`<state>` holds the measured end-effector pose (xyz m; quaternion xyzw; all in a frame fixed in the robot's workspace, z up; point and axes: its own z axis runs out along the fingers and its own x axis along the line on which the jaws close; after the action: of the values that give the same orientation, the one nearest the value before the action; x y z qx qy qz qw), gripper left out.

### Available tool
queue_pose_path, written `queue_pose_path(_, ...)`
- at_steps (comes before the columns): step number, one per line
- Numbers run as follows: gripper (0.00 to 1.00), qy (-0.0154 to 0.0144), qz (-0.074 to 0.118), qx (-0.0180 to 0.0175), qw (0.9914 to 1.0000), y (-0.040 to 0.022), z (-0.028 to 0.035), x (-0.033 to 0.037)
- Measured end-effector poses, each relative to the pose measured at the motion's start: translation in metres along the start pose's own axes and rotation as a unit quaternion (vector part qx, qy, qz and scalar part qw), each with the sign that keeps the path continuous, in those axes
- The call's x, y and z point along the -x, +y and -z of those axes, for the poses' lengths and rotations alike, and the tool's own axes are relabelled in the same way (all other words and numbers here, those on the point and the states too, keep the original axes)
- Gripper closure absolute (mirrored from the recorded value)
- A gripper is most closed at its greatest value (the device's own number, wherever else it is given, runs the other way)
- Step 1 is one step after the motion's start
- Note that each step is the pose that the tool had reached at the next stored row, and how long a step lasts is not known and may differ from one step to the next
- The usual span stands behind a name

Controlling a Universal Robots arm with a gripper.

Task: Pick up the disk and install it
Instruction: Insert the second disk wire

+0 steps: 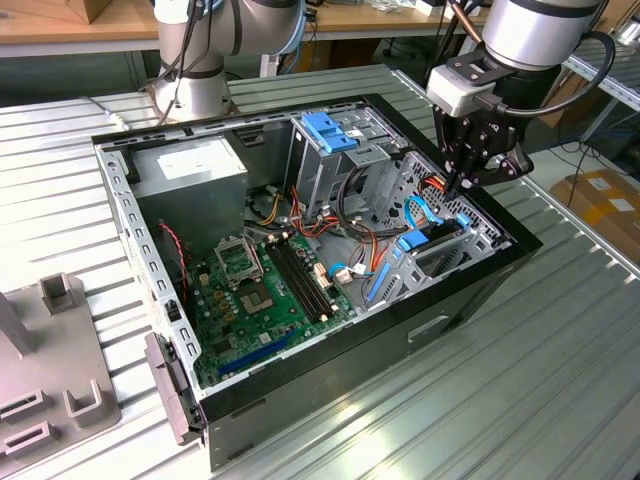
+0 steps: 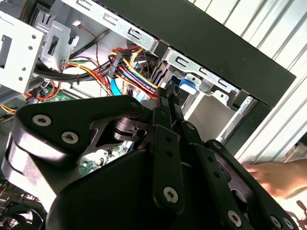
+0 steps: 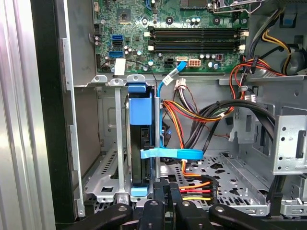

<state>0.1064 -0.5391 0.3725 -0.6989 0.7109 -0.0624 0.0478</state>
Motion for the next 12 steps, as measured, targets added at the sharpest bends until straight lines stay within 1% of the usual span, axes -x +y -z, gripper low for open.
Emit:
queue_pose_path(4,0.84,-0.0001,0.000,0.0001,1.00000,0.0000,0.0000,0.0000)
queue_pose_path(6,0.84,-0.0001,0.000,0.0045,0.99999,-0.0001,0.0000,0.0000)
queue_pose_path(7,0.84,0.0000,0.000,0.0082,0.99997,0.0000,0.0000,0.0000)
queue_pose_path(8,0.84,0.0001,0.000,0.0136,0.99991,0.0000,0.0000,0.0000)
queue_pose_path(11,0.84,-0.0001,0.000,0.0137,0.99991,0.0000,0.0000,0.0000)
queue_pose_path(12,0.84,-0.0081,-0.001,0.0138,0.99987,0.0000,-0.0001,-0.0002)
